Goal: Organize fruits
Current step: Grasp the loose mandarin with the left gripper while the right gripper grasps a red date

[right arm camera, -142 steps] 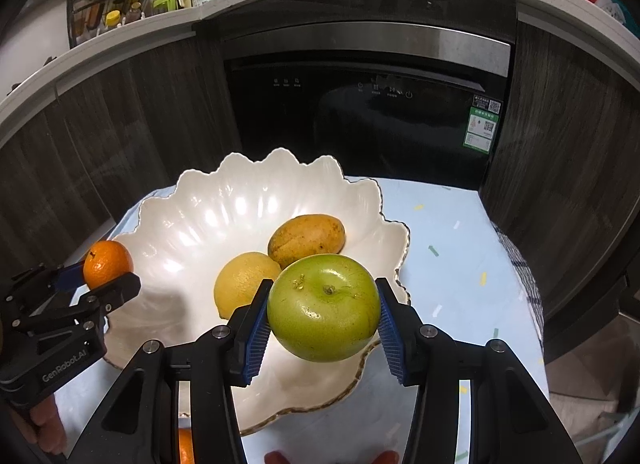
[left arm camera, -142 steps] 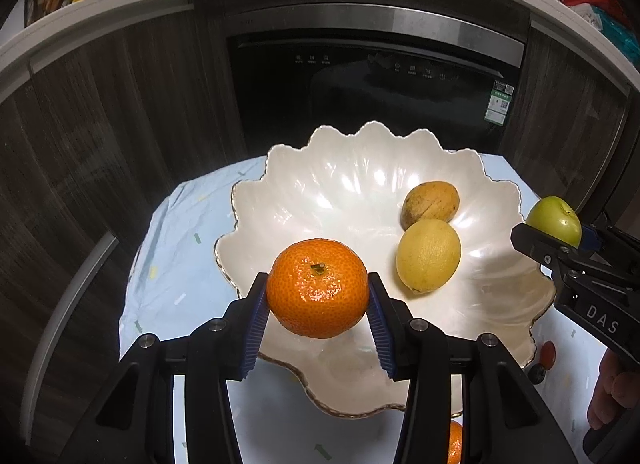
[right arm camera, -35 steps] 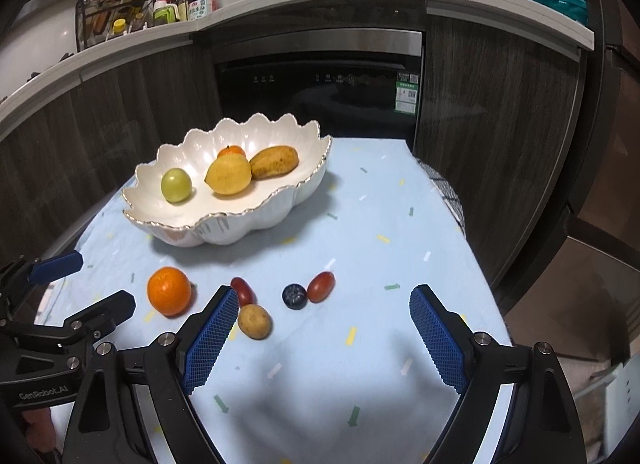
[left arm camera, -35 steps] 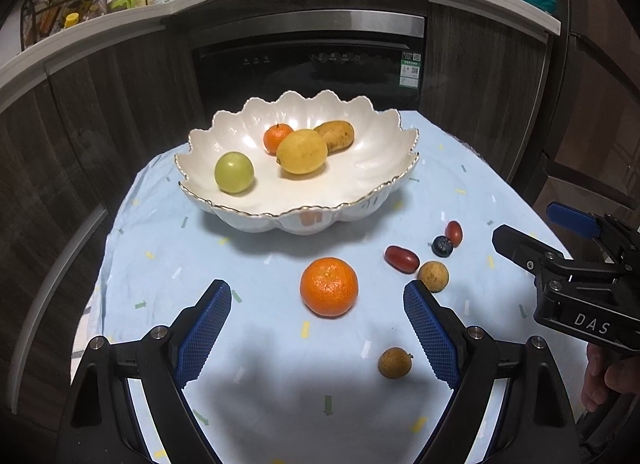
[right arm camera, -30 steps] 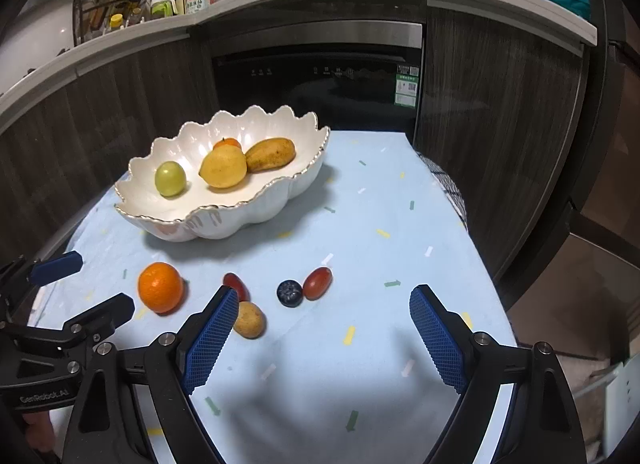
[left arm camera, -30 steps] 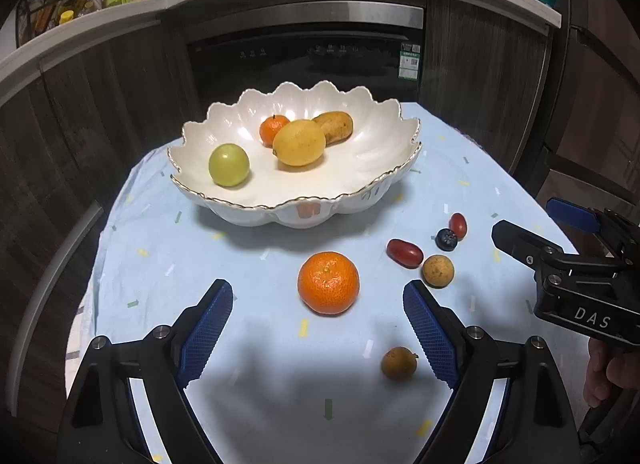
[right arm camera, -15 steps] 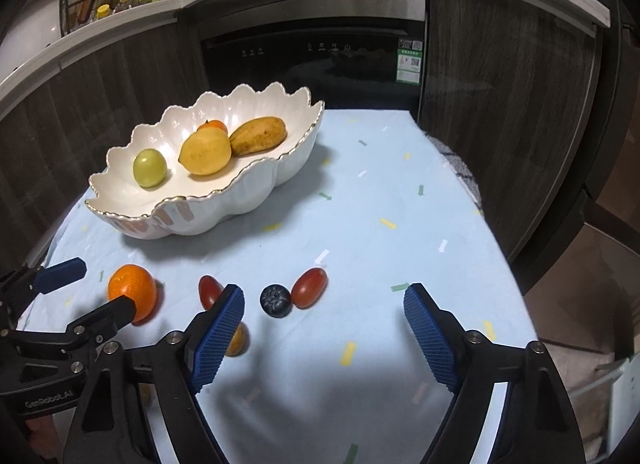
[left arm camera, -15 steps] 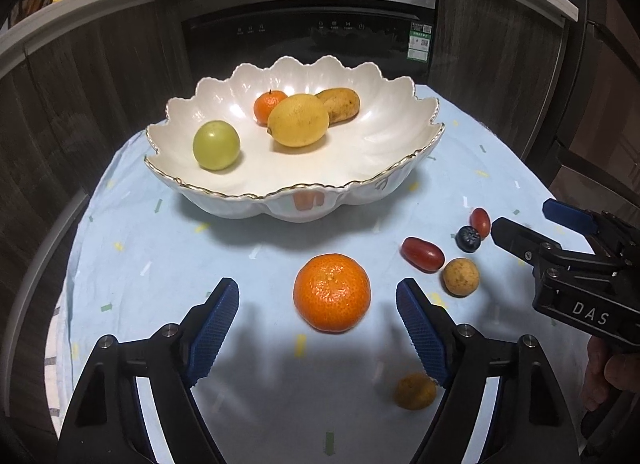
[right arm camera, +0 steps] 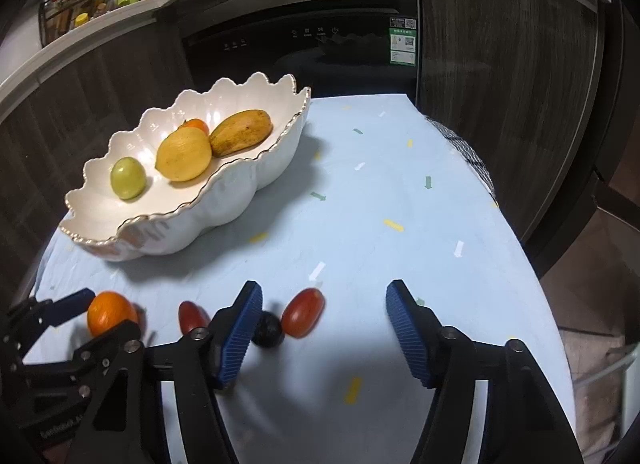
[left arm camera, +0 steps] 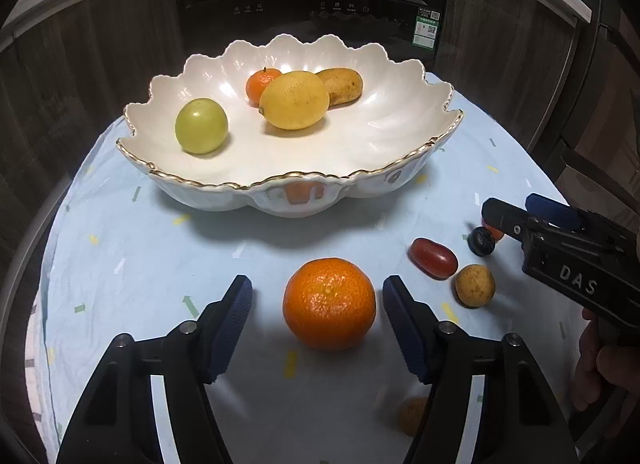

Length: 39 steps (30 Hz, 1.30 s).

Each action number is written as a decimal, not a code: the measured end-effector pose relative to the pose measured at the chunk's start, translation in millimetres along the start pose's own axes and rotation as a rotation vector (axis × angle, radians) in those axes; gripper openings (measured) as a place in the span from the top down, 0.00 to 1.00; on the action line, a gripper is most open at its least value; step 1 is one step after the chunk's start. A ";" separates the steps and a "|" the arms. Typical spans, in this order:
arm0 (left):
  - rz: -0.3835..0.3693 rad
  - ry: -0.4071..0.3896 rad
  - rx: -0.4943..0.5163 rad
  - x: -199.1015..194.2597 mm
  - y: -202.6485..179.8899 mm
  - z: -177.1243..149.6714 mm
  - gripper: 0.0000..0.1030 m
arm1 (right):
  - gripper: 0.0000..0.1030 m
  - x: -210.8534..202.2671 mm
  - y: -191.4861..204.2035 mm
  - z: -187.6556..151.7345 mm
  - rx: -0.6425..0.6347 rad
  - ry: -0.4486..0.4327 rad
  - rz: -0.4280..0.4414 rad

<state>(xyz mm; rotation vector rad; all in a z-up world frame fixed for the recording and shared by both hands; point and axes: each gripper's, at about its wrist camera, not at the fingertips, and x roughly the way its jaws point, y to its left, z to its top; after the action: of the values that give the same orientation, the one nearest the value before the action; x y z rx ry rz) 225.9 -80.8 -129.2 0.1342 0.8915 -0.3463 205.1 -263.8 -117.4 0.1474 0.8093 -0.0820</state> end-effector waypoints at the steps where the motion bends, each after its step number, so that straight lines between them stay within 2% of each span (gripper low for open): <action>1: -0.002 0.002 -0.002 0.9 0.3 0.2 0.38 | 0.40 1.4 0.1 0.8 0.002 0.003 0.000; 9: -0.018 0.027 -0.025 9.4 2.5 2.2 0.48 | 0.53 14.7 0.8 2.8 0.029 0.046 -0.012; 16: -0.039 0.028 -0.028 9.2 1.3 1.5 0.57 | 0.73 14.7 6.9 2.7 0.014 0.057 -0.011; 19: -0.041 0.027 -0.031 8.6 1.3 1.5 0.58 | 0.81 14.7 11.5 2.8 -0.004 0.059 0.000; 39: -0.034 -0.034 -0.041 -13.4 4.5 4.5 0.60 | 0.82 -10.4 23.1 13.3 -0.033 -0.008 0.025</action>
<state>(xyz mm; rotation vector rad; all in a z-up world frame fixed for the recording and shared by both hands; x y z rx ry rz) 223.1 -74.5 -116.1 0.0751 0.8671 -0.3609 210.5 -242.9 -98.5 0.1254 0.7998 -0.0455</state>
